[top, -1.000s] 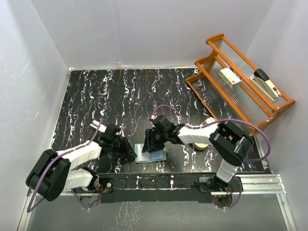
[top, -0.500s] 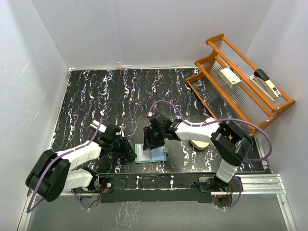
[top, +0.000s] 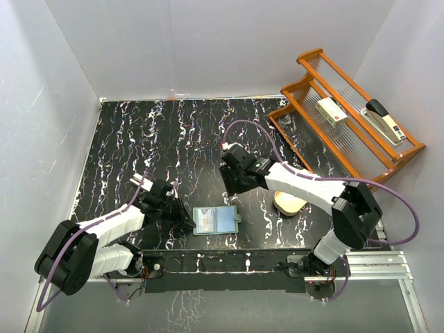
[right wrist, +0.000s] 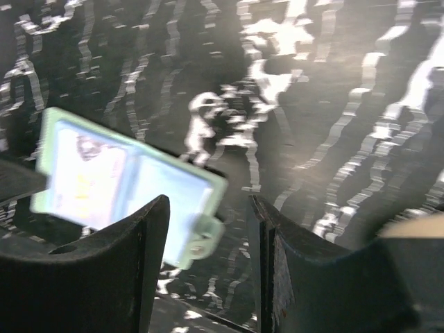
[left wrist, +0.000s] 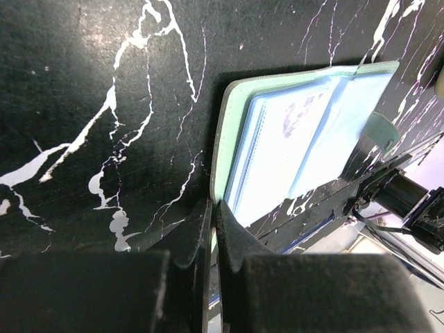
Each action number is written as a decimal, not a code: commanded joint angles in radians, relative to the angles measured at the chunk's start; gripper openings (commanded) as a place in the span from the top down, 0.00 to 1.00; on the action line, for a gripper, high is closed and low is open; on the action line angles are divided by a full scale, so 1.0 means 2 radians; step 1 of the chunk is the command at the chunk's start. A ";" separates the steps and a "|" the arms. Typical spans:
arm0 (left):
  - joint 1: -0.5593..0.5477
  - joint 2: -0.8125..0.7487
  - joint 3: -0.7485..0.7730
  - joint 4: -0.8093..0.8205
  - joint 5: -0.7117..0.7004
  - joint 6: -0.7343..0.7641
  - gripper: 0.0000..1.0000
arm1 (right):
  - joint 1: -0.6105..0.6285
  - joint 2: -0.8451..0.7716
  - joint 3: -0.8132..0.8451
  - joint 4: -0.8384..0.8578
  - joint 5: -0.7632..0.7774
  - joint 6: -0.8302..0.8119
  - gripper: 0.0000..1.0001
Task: Put the credit cards into the card holder
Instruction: Pick up the credit card from the storage box.
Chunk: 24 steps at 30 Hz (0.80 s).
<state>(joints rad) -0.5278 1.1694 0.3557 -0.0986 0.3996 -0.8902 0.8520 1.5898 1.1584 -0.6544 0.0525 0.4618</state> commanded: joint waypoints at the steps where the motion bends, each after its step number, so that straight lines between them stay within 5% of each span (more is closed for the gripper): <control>1: -0.003 -0.017 -0.009 -0.018 -0.005 0.005 1.00 | -0.024 -0.039 0.035 -0.083 0.127 -0.069 0.54; 14: -0.003 -0.029 -0.016 -0.012 0.003 0.005 1.00 | -0.152 -0.060 0.017 -0.143 0.286 -0.173 0.49; 24: -0.003 -0.031 -0.019 -0.011 0.008 0.009 1.00 | -0.211 -0.046 -0.042 -0.075 0.263 -0.262 0.47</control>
<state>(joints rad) -0.5278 1.1282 0.3290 -0.1009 0.4015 -0.8871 0.4465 1.5059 1.1126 -0.8879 0.5758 0.0391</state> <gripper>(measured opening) 0.013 0.526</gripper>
